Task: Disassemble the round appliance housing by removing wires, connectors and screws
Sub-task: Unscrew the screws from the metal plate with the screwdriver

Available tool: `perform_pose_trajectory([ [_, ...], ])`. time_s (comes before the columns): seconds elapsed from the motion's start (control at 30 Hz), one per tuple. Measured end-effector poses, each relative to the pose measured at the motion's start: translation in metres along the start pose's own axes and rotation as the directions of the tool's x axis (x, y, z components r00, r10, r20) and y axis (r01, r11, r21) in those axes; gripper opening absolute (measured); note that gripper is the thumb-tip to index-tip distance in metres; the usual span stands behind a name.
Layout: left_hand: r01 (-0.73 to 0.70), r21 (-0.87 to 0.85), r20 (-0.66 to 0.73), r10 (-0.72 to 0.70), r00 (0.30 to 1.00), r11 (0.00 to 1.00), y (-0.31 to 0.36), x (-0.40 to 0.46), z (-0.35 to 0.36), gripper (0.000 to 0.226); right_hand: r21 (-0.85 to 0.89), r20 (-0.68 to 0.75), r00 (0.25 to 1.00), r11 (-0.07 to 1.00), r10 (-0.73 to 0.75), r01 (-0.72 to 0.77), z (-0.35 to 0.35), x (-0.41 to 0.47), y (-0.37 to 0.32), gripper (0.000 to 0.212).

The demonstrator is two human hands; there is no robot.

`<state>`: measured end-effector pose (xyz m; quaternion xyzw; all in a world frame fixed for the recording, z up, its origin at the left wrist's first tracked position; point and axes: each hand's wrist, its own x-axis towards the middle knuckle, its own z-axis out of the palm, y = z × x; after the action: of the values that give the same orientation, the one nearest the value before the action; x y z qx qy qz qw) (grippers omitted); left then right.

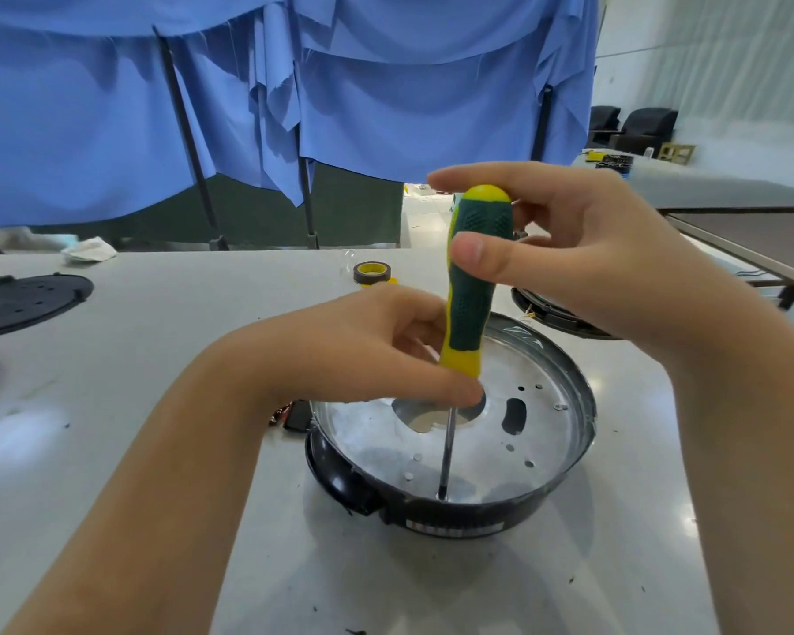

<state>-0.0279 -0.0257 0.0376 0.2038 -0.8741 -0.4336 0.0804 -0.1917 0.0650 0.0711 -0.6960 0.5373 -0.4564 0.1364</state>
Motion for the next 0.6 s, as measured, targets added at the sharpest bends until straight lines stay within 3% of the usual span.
perform_pose_trajectory([
  [0.13, 0.030, -0.078, 0.173, -0.016, 0.985, 0.996, -0.012, -0.003, -0.002, 0.032, 0.079, 0.052, 0.998, 0.997, 0.019, -0.023, -0.007, -0.003, 0.001, 0.047],
  [0.27, 0.043, -0.114, 0.194, -0.020, 0.981, 0.993, -0.016, 0.001, 0.001, 0.026, 0.303, 0.125, 0.992, 0.952, 0.012, -0.050, -0.012, -0.005, 0.000, 0.053],
  [0.37, 0.030, -0.102, 0.189, -0.010, 0.982, 0.994, -0.015, 0.002, 0.002, 0.021, 0.365, 0.153, 0.988, 0.929, 0.003, -0.059, -0.012, -0.006, -0.001, 0.052],
  [0.6, 0.006, -0.030, 0.095, -0.004, 0.995, 1.000, -0.012, 0.002, 0.004, 0.007, 0.047, 0.073, 0.997, 0.998, 0.026, -0.030, 0.001, -0.003, -0.004, 0.051],
])
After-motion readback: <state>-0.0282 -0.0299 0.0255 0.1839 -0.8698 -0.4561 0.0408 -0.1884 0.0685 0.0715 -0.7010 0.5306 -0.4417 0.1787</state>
